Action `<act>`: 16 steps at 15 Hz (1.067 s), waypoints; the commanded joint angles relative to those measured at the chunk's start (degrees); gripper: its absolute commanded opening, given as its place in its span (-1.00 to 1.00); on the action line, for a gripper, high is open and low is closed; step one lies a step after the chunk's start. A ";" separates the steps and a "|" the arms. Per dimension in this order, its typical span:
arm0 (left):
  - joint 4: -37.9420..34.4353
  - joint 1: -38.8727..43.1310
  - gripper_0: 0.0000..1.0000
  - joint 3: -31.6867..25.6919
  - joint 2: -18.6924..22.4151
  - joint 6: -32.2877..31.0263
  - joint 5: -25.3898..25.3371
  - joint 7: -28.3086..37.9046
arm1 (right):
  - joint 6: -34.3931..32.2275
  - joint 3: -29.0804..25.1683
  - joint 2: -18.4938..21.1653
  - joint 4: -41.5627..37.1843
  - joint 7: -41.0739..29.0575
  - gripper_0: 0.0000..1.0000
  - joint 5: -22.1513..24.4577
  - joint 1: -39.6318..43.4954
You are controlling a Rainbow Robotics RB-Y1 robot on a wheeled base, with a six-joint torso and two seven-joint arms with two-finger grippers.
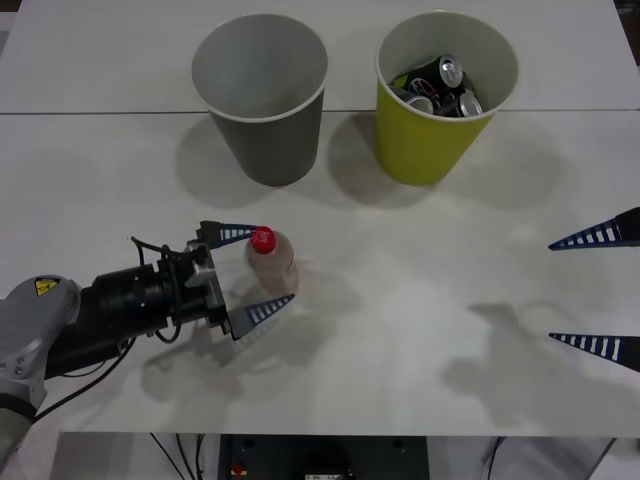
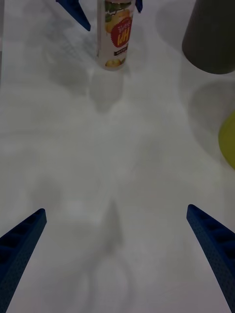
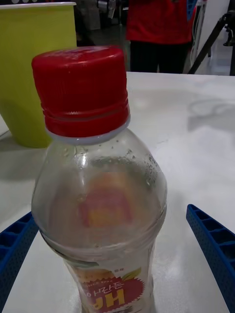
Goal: Put the can into the green bin and the plastic bottle into the gray bin
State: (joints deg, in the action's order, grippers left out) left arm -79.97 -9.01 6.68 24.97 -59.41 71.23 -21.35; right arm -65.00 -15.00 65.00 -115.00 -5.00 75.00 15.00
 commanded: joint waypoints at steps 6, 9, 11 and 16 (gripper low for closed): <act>2.54 -3.38 1.00 0.08 -3.35 0.00 3.56 0.61 | 0.00 0.00 0.00 0.00 0.00 1.00 0.00 0.00; 3.33 -4.26 1.00 0.08 -4.58 0.00 3.82 0.70 | 0.00 0.00 0.00 0.00 0.00 1.00 0.00 0.00; 3.41 -4.26 1.00 0.08 -5.37 0.09 4.44 0.70 | 0.00 0.00 0.00 0.00 0.00 1.00 0.00 0.00; 3.41 -4.26 -0.99 0.08 -5.54 0.00 5.23 1.31 | 0.00 0.00 0.00 0.00 0.00 1.00 0.00 0.00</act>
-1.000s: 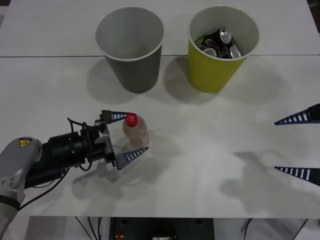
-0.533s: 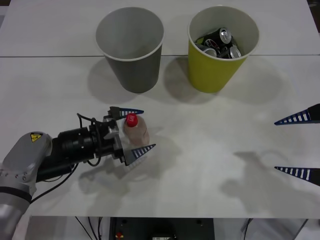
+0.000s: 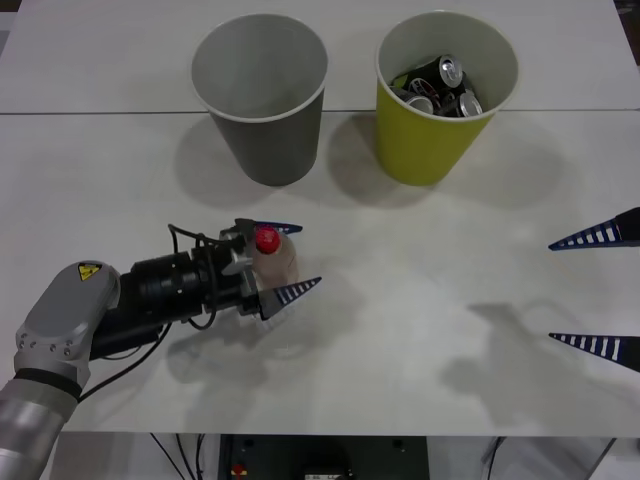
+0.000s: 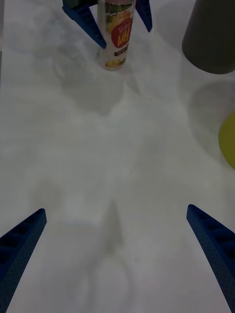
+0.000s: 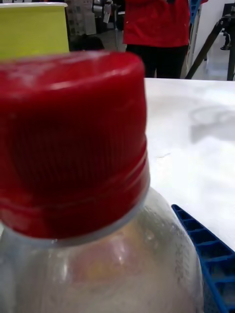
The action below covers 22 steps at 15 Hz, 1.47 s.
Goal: Put the can into the green bin and the plastic bottle into the gray bin
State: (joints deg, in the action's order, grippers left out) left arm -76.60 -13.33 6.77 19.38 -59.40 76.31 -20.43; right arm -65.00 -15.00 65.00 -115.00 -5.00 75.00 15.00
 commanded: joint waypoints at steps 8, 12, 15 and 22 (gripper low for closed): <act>-0.04 0.06 -0.99 0.26 0.05 -0.19 -0.11 1.27 | 0.00 0.00 0.00 0.00 0.00 1.00 0.00 0.00; -1.62 0.06 -1.00 0.17 1.80 -0.54 -0.64 3.82 | 0.00 0.00 0.00 0.00 0.00 1.00 0.00 0.00; -6.63 0.15 -0.99 -0.53 4.88 -1.16 2.35 12.70 | 0.00 0.00 0.00 0.00 0.00 1.00 0.00 0.00; -19.64 0.15 -0.98 -3.25 16.04 -3.97 10.44 38.71 | 0.00 0.00 0.00 0.00 0.00 1.00 0.00 0.00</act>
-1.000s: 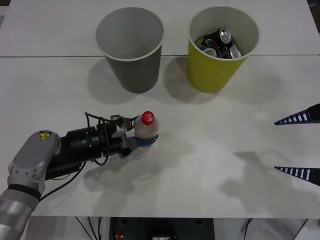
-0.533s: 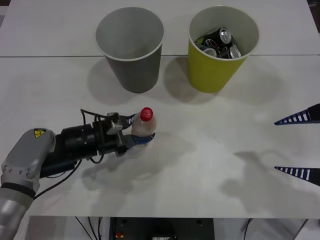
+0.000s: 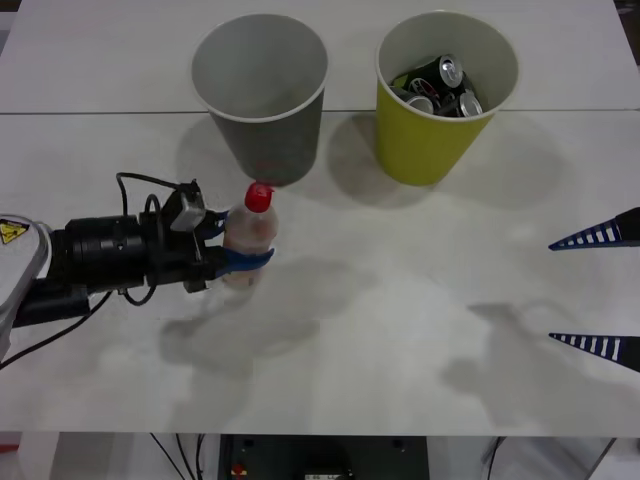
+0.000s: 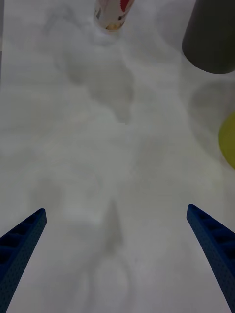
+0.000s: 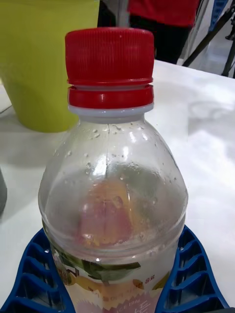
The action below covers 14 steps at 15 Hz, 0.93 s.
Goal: Put the can into the green bin and the plastic bottle into the gray bin
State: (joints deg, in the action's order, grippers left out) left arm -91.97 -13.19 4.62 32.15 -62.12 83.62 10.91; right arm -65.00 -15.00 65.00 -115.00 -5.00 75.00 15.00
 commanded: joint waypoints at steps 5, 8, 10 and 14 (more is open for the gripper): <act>-10.95 -0.87 -0.99 -2.07 15.75 -2.75 4.10 23.28 | 0.00 0.00 0.00 0.00 0.00 1.00 0.00 0.00; -13.94 -3.51 -0.99 -2.07 23.57 -5.91 4.18 31.01 | 0.00 0.00 0.00 0.00 0.00 1.00 0.00 0.00; -17.02 -5.70 -0.98 -2.07 29.81 -8.37 4.36 36.90 | 0.00 0.00 0.00 0.00 0.00 1.00 0.00 0.00; -18.60 -11.68 -0.98 -1.98 34.91 -11.97 4.01 46.13 | 0.00 0.00 0.00 0.00 0.00 1.00 0.00 0.00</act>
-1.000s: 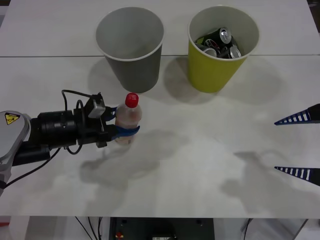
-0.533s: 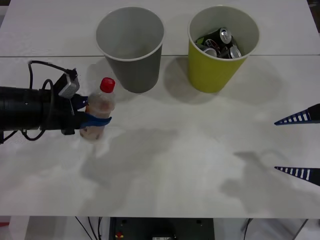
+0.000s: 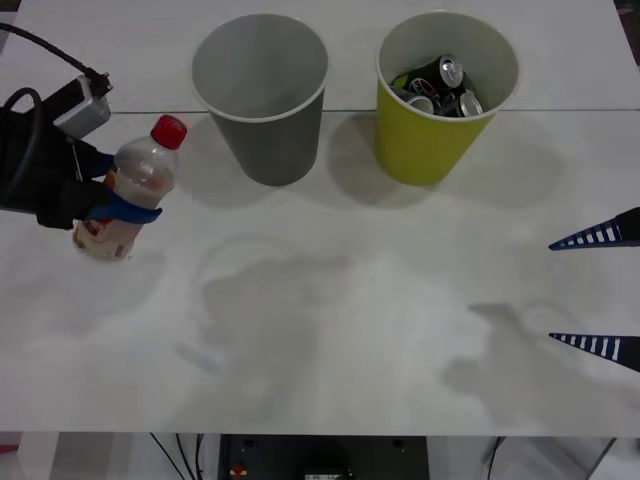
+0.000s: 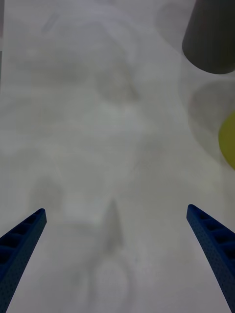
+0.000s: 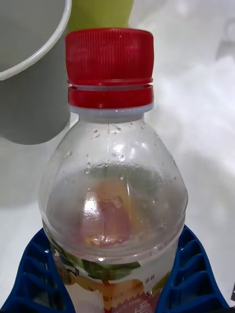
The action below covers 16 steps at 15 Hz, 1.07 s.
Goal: Put the can into the green bin and the plastic bottle into the gray bin
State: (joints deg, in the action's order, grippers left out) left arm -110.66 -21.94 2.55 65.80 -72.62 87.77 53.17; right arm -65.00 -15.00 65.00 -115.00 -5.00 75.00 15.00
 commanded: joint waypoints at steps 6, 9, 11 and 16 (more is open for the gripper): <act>9.59 -28.69 -0.98 16.35 2.05 -6.48 0.73 13.10 | 0.00 0.00 0.00 0.00 0.00 1.00 0.00 0.00; 17.59 -43.19 -0.98 27.95 0.91 -6.66 0.29 13.28 | 0.00 0.00 0.00 0.00 0.00 1.00 0.00 0.00; 24.18 -50.22 -0.97 31.99 -1.64 -6.84 -0.06 13.37 | 0.00 0.00 0.00 0.00 0.00 1.00 0.00 0.00; 38.94 -58.92 -0.98 33.05 -10.61 -6.66 1.53 13.28 | 0.00 0.00 0.00 0.00 0.00 1.00 0.00 0.00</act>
State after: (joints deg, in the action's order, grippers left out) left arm -73.27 -80.10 35.60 56.30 -79.46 88.92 66.46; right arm -65.00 -15.00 65.00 -115.00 -5.00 75.00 15.00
